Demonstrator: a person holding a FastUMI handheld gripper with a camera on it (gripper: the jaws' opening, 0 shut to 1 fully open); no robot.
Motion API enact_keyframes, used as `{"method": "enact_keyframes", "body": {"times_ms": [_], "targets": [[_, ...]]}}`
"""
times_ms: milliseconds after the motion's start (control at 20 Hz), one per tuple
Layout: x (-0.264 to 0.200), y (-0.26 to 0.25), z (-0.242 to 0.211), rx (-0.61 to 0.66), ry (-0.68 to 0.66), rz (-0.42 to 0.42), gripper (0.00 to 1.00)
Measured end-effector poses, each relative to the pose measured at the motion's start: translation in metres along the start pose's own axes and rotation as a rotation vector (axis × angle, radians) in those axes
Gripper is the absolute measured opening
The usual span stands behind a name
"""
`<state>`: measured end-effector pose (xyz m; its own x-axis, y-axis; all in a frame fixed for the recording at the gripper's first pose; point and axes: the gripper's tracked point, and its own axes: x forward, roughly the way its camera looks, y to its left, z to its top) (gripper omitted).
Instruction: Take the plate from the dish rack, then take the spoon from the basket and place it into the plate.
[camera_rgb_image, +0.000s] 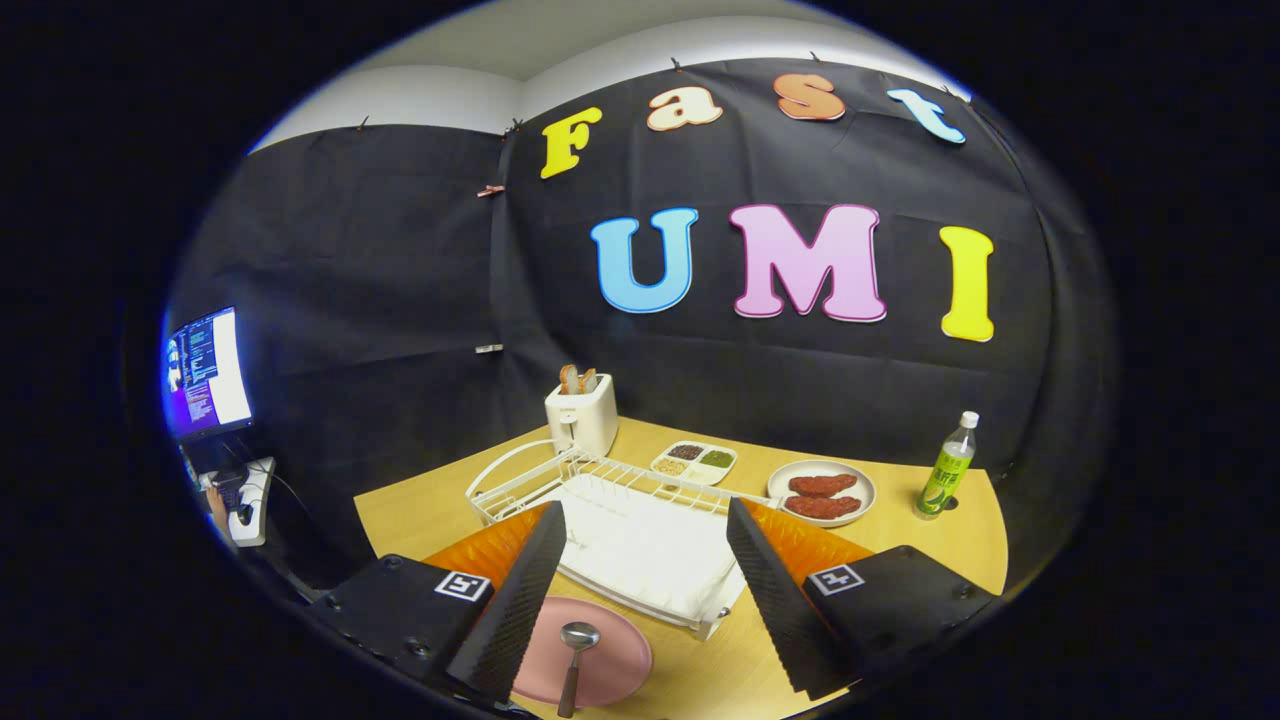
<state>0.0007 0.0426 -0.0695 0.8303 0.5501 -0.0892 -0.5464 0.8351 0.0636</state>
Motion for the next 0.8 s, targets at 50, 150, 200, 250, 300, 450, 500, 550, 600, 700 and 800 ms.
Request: {"method": "enact_keyframes", "body": {"times_ms": [50,150,200,250,300,450,500,550,600,700,800], "targets": [[-0.005,-0.005,0.012,0.000,-0.011,-0.032,0.99],[-0.019,-0.018,0.038,0.010,-0.031,-0.112,0.99],[-0.027,-0.023,0.052,0.012,-0.049,-0.158,0.99],[-0.037,-0.029,0.066,0.007,-0.071,-0.207,0.99],[-0.048,-0.032,0.076,0.005,-0.087,-0.256,0.99],[-0.077,-0.039,0.097,0.004,-0.122,-0.396,0.99],[-0.085,-0.038,0.100,0.006,-0.135,-0.434,0.99],[-0.093,-0.036,0.101,0.008,-0.145,-0.469,0.99],[-0.100,-0.034,0.098,0.013,-0.151,-0.503,0.99],[-0.113,-0.028,0.089,0.028,-0.150,-0.560,0.99],[-0.122,-0.021,0.080,0.019,-0.145,-0.600,0.99]]}}
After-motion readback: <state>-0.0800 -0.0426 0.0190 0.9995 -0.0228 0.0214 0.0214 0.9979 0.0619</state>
